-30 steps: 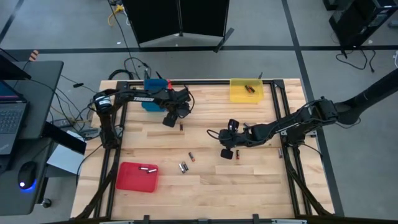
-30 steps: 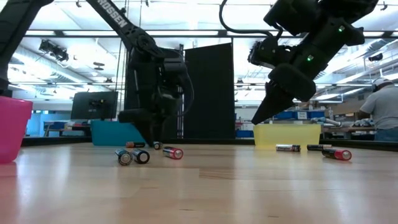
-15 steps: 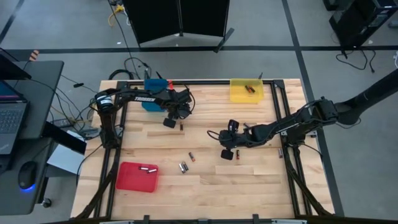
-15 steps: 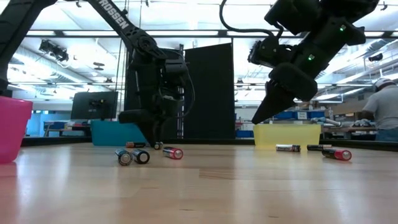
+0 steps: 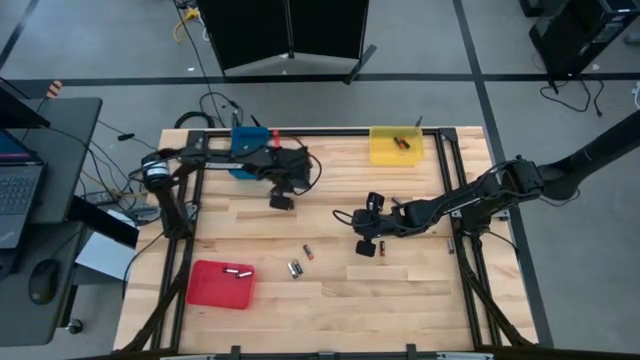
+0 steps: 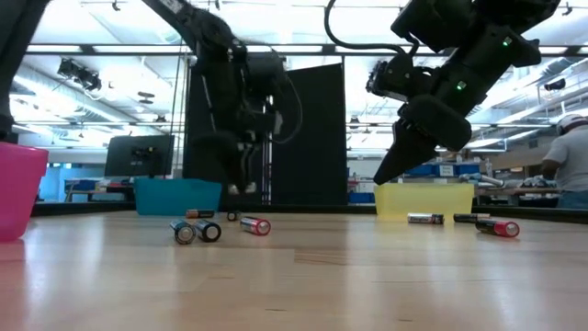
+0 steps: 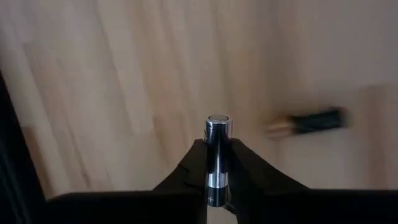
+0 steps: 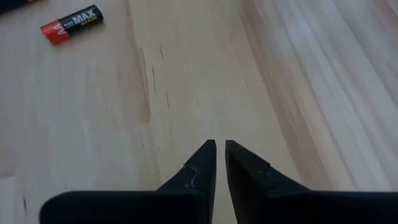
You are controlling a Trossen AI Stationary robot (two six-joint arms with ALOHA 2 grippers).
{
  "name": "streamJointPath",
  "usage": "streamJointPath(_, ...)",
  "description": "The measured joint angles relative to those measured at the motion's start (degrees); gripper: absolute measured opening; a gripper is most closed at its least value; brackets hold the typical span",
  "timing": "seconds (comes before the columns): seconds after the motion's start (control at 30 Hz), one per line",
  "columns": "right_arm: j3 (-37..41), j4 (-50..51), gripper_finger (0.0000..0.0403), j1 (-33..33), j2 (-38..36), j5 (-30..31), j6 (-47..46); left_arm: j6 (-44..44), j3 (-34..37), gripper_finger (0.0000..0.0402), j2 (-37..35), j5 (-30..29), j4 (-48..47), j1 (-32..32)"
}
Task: Sort batteries
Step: Put the silver battery into the red bin
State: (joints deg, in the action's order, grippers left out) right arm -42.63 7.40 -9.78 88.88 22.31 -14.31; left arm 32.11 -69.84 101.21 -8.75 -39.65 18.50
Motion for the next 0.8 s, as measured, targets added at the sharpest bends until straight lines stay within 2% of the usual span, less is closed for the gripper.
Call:
streamJointPath(0.13,0.0,-0.01,0.0034,0.0,0.0,0.02,0.57,-5.68,-0.26,0.0042,-6.62,-0.3,-2.88,-4.84)
streamJointPath(0.4,0.0,-0.13,0.0021,0.0,-0.02,0.02,0.55,-22.17,-0.22,0.0042,-17.09,0.04,-16.79,-16.9)
streamJointPath(0.57,0.0,-0.31,0.002,0.0,0.0,0.02,0.53,-35.55,-0.22,0.0042,-20.7,-0.05,-25.83,-25.45)
streamJointPath(0.8,0.0,-0.45,0.002,0.0,-0.01,0.02,0.35,-52.74,-0.03,0.0042,-21.47,1.1,-33.49,-38.08)
